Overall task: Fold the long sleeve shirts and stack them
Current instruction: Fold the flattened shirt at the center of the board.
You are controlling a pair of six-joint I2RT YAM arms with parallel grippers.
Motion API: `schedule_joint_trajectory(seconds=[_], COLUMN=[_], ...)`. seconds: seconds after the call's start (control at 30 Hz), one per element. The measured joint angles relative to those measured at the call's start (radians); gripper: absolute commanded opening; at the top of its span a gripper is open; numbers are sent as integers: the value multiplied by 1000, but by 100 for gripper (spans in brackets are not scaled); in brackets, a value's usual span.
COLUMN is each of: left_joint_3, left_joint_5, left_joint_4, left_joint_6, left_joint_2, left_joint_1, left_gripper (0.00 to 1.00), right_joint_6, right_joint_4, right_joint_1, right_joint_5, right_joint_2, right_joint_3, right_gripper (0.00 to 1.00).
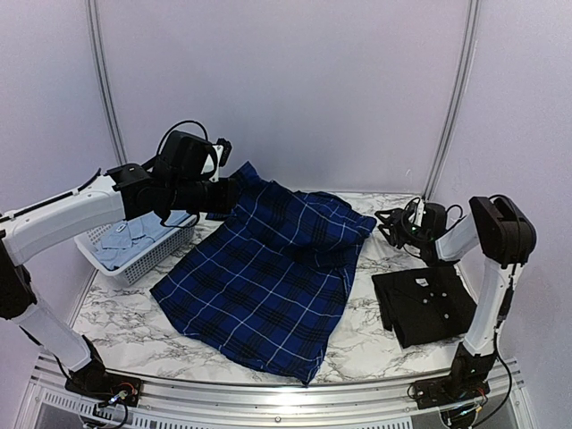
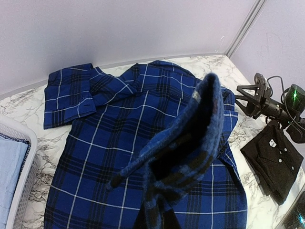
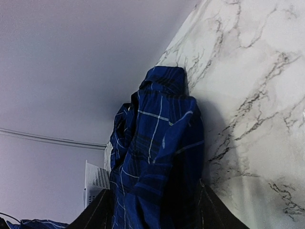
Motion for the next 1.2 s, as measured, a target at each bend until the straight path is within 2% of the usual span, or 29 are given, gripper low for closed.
schedule_joint_trajectory(seconds=[0.17,0.3,0.47,0.63,0.9,1.2], left_joint_3=[0,0,0,1,2,2], left_joint_5=[10,18,29,37,44,45], left_joint_4=[0,0,0,0,0,0], left_joint_6=[0,0,2,6,20,23], left_joint_2=[0,0,0,0,0,0], left_joint_1=[2,2,2,2,2,2], left_gripper=[3,4,4,4,4,4], right_joint_6=[-3,-28,-94,-146,-162,-177], right_joint_4=[-23,-98,-248,-344,-366,-394], right_joint_1=[6,11,12,12,31,60], right_joint_5=[-13,-12,18,37,25,27], right_joint_2=[8,9,9,9,9,9], right_joint_3=[76,129,153,153,192,202], right_gripper=[23,17,35,45,47,8])
